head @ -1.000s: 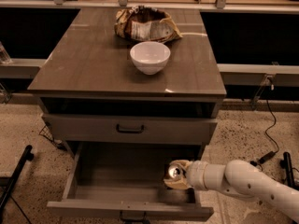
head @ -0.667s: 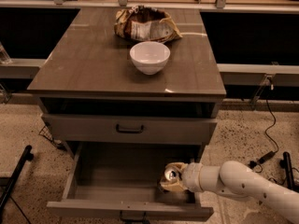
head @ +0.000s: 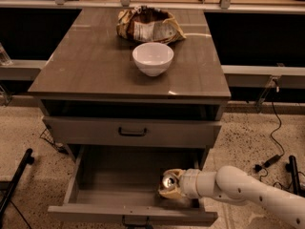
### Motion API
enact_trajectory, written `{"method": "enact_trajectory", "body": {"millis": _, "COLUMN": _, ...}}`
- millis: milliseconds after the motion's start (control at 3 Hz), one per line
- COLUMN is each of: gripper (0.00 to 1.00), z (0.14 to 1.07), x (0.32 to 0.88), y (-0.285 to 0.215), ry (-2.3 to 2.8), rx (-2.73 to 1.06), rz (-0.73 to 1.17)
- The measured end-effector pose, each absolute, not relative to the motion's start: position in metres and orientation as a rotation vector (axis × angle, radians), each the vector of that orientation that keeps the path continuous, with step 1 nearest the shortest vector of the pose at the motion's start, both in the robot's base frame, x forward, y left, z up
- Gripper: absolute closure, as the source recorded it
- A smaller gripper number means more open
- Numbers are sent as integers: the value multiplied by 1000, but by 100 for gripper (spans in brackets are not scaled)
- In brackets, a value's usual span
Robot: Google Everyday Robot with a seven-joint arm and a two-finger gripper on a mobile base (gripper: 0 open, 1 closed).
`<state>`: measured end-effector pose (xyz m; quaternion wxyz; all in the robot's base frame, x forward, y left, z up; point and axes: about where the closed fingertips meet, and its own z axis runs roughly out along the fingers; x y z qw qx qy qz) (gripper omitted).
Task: Place orange can into middle drawer
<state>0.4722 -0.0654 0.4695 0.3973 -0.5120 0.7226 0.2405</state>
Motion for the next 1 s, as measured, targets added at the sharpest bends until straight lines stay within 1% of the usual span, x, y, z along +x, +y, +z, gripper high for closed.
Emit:
{"method": "enact_trajectory", "body": {"millis": 667, "gripper": 16, "z": 462, "x": 473, "y": -57, "ry": 1845, "rx": -1306, "rz": 571}}
{"method": "enact_trajectory", "body": {"millis": 1000, "gripper": 0, "z": 461, "x": 473, "y": -56, "ry": 1845, "rx": -1307, "rz": 569}}
